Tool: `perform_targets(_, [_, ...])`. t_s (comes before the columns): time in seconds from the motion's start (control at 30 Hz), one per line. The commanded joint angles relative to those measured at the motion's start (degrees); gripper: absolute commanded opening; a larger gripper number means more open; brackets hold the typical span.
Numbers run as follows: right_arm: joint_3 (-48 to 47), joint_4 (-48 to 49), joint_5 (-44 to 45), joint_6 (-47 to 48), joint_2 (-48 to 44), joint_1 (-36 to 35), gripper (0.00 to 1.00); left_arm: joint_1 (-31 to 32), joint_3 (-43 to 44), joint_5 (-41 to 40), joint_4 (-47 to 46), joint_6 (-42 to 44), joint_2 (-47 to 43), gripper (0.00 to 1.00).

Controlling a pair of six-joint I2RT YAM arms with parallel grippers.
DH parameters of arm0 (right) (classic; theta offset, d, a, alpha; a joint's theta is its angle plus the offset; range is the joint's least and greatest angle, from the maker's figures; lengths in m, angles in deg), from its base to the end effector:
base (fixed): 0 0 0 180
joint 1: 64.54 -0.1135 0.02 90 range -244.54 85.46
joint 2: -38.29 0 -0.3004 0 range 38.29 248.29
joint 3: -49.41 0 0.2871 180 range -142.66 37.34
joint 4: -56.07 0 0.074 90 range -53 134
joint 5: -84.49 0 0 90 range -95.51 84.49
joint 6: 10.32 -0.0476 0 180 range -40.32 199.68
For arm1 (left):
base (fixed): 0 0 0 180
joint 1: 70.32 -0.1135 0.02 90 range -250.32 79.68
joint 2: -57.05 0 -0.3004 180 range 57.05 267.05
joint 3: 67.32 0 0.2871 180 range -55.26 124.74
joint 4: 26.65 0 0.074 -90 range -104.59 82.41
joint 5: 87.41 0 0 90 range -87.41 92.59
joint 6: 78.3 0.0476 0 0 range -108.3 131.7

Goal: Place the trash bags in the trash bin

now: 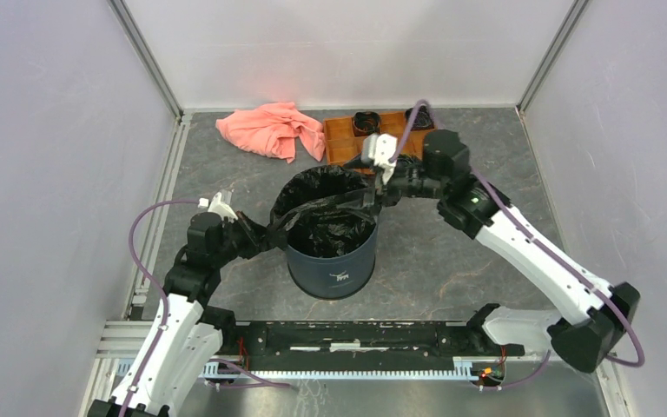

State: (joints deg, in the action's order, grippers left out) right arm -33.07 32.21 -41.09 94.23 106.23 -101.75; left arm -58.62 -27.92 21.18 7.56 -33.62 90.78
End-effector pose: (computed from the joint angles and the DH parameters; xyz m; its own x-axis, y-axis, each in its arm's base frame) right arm 0.2192 0.2012 0.4457 0.1136 -0.1703 -0.9788 -0.9511 0.2663 -0.1567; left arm 0.1541 -0.0474 0.2518 -0.6606 -0.5514 -0.5094 -0.0047 0.6816 -0.7317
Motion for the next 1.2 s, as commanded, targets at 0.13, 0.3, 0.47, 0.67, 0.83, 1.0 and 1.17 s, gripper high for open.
perform_targets(0.13, [-5.65,-0.05,-10.20,8.38,8.46,-6.88,0.71,0.04,0.80,2.68,-2.16,-0.35,-0.85,0.15])
perform_targets(0.3, [-4.19,-0.87,-5.04,0.02,4.73,-10.38,0.09,0.07,1.12,2.60,-2.41,-0.23,-0.69,0.15])
perform_targets(0.47, [10.12,7.81,-5.95,-10.34,-7.23,-13.30,0.07,0.03,0.01,4.28,-4.16,-1.52,0.30,0.14])
perform_targets(0.67, [21.43,9.95,2.20,-16.06,-15.86,-19.32,0.01,0.12,-0.91,6.36,-5.26,-3.85,-0.48,0.14])
perform_targets(0.83, [28.86,13.82,10.59,-16.49,-21.64,-22.64,0.02,0.07,-1.06,6.04,-4.09,-4.03,-1.46,0.13])
perform_targets(1.0, [39.95,21.53,14.78,-17.53,-26.26,-23.44,0.02,0.05,-2.02,5.53,-4.61,-4.84,-2.52,0.13])
perform_targets(1.17, [45.72,25.54,15.49,-17.39,-24.51,-24.92,0.01,0.06,-3.33,5.27,-6.11,-5.02,-1.57,0.12])
